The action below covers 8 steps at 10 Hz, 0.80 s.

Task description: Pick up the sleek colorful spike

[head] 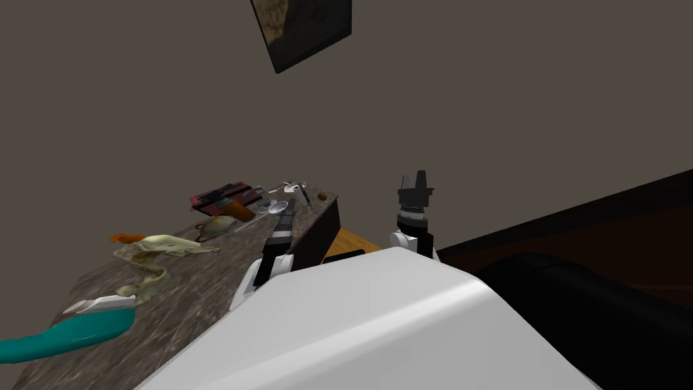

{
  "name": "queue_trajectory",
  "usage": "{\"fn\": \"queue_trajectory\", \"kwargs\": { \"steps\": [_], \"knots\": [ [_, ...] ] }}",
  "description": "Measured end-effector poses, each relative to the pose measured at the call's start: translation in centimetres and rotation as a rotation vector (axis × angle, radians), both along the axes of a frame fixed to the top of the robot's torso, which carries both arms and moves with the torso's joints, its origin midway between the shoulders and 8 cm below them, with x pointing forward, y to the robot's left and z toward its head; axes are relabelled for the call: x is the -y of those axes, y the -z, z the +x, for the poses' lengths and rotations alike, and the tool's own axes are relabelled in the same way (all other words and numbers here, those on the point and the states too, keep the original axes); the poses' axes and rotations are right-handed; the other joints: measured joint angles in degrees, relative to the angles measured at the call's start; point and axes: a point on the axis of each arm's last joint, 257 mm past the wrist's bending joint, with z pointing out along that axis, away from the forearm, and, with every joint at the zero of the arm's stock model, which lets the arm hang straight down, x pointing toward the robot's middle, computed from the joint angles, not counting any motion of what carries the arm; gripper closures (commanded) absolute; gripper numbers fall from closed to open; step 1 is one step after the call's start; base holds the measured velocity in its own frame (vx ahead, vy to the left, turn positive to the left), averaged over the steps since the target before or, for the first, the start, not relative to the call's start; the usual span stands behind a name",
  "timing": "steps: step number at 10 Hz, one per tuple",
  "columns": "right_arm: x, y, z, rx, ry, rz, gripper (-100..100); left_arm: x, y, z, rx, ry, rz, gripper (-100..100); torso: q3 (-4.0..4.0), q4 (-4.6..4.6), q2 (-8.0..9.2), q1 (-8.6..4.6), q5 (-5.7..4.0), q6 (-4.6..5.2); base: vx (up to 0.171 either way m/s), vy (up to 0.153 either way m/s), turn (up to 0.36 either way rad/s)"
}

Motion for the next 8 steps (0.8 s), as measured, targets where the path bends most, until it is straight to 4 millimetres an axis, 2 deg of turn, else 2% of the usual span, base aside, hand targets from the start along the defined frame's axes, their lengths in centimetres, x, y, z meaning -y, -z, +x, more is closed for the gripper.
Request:
{"fn": "queue_trajectory", "kwargs": {
  "steps": [3, 8],
  "knots": [
    [0.0, 0.0, 0.0, 0.000, 0.000, 0.000, 0, -1.0, 3.7, 1.3, -0.084, -0.036, 0.117, -100, -0.05, -0.02, -0.10, -0.02, 0.00, -0.01, -0.011, 0.038, -0.088],
    [0.0, 0.0, 0.0, 0.000, 0.000, 0.000, 0, -2.5, 8.3, 2.5, -0.180, -0.076, 0.320, -100, -0.16, -0.06, -0.28, -0.18, -0.04, -0.02, 0.024, 0.004, -0.036]
  ]
}}
